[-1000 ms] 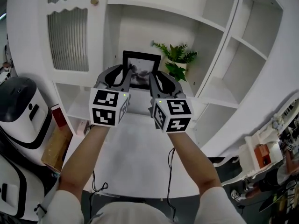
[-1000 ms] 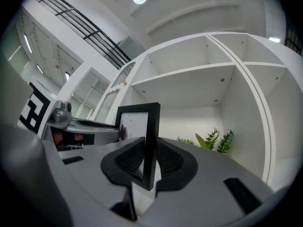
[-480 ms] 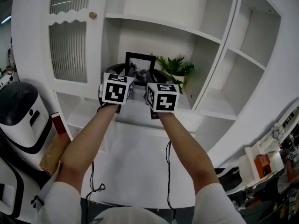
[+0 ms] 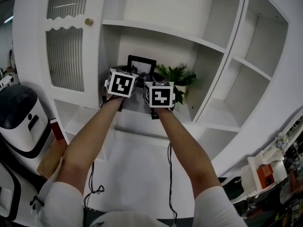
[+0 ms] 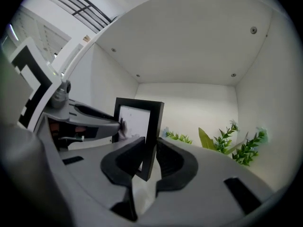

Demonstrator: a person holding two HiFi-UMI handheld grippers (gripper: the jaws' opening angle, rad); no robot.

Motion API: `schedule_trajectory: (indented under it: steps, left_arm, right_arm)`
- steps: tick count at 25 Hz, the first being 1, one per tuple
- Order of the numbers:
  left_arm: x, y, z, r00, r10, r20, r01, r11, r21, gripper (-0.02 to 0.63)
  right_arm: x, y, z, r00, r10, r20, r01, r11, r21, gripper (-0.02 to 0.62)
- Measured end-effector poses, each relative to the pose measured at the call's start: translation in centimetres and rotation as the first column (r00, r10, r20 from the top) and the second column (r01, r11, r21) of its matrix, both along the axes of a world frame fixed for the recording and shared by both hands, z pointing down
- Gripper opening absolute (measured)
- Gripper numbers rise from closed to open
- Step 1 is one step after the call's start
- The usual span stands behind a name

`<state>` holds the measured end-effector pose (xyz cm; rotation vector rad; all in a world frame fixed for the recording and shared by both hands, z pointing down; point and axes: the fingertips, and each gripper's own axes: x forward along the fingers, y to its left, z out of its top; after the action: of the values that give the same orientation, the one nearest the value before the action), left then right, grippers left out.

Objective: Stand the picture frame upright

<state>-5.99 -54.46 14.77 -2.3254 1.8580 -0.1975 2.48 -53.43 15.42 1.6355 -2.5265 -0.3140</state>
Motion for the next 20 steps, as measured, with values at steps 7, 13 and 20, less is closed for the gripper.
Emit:
schedule_trajectory:
  steps: [7, 13, 20]
  left_arm:
    - [-0.5, -1.8, 0.5, 0.999, -0.032, 0.028, 0.034, 0.998, -0.049, 0.092]
    - [-0.3, -3.1, 0.6, 0.999, -0.031, 0.045, 0.035, 0.995, -0.092, 0.092]
    - [0.0, -5.1, 1.8, 0.999, -0.030, 0.037, 0.035, 0.990, -0.140, 0.092]
  right_arm:
    - [-0.8, -2.5, 0.5, 1.000, -0.002, 0.015, 0.003, 0.997, -0.083, 0.078]
    - [-0.7, -3.8, 2.0, 0.999, 0.011, 0.040, -0.005, 0.987, -0.160, 0.080]
    - [-0.3, -5.0, 2.3, 1.000, 0.016, 0.025, -0.012, 0.985, -0.173, 0.080]
